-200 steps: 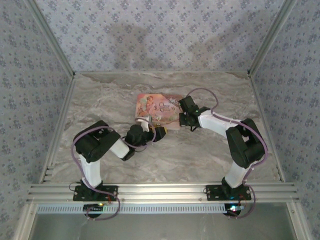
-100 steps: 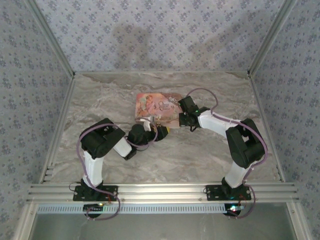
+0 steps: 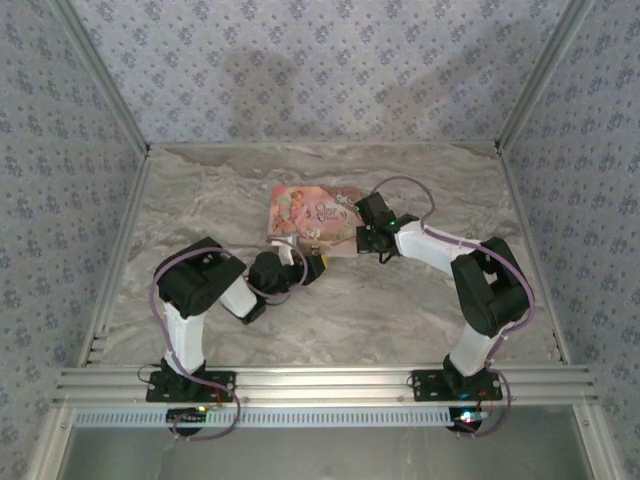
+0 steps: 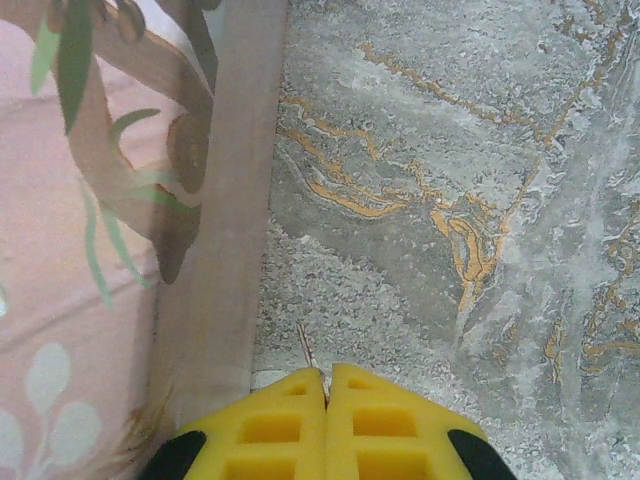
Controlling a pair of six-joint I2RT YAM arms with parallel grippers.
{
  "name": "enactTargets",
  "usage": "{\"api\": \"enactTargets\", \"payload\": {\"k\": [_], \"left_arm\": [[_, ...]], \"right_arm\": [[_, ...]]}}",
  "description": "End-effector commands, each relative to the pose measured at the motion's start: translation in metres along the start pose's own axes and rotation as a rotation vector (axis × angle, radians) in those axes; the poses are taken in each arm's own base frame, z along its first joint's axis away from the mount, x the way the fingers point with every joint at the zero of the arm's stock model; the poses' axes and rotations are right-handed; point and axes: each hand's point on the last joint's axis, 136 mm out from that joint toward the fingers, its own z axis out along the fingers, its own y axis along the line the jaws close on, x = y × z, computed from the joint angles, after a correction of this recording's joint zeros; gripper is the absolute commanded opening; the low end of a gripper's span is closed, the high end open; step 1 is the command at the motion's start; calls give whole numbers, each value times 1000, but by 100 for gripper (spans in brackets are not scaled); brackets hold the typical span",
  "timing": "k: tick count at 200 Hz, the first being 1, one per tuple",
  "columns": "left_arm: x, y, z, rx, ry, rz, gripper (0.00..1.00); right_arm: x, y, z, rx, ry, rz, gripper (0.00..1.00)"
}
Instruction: Unlock the padlock with the key
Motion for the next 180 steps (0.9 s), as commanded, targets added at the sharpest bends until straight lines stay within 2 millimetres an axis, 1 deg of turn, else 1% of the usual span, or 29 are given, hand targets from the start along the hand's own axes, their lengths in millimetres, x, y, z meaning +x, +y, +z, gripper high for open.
{"api": "enactTargets", "payload": {"k": [1,30,37,51,60,84,94,104,123,140,180], "left_arm": [[-8,-8,3,32,3,-8,31],[-11,-5,3,23,-2,-18,29],[-11,-3,2,19,-1,-21,27],[-10,-2,3,18,4,-23,25],[-10,-2,3,16,9,-24,21],[-7,2,2,6,26,-34,18],[-6,4,1,1,33,-42,23],[-5,5,1,-3,36,-45,36],[-6,5,0,-12,32,-40,45],[-9,2,1,5,23,-33,48],[-15,-20,10,93,28,-12,55]], "right_arm": [[-2,7,-5,-22,-14,13,0],[0,9,-5,-25,-12,10,0],[0,8,-5,-24,-12,10,0],[-1,8,-5,-24,-14,9,0],[1,7,-4,-21,-10,9,0],[-1,8,-4,-23,-14,12,0],[-2,8,-5,-26,-17,13,0],[-2,8,-5,-26,-19,13,0],[-3,9,-5,-30,-18,10,0],[-3,10,-6,-32,-20,7,0],[-3,11,-5,-33,-19,9,0]]}}
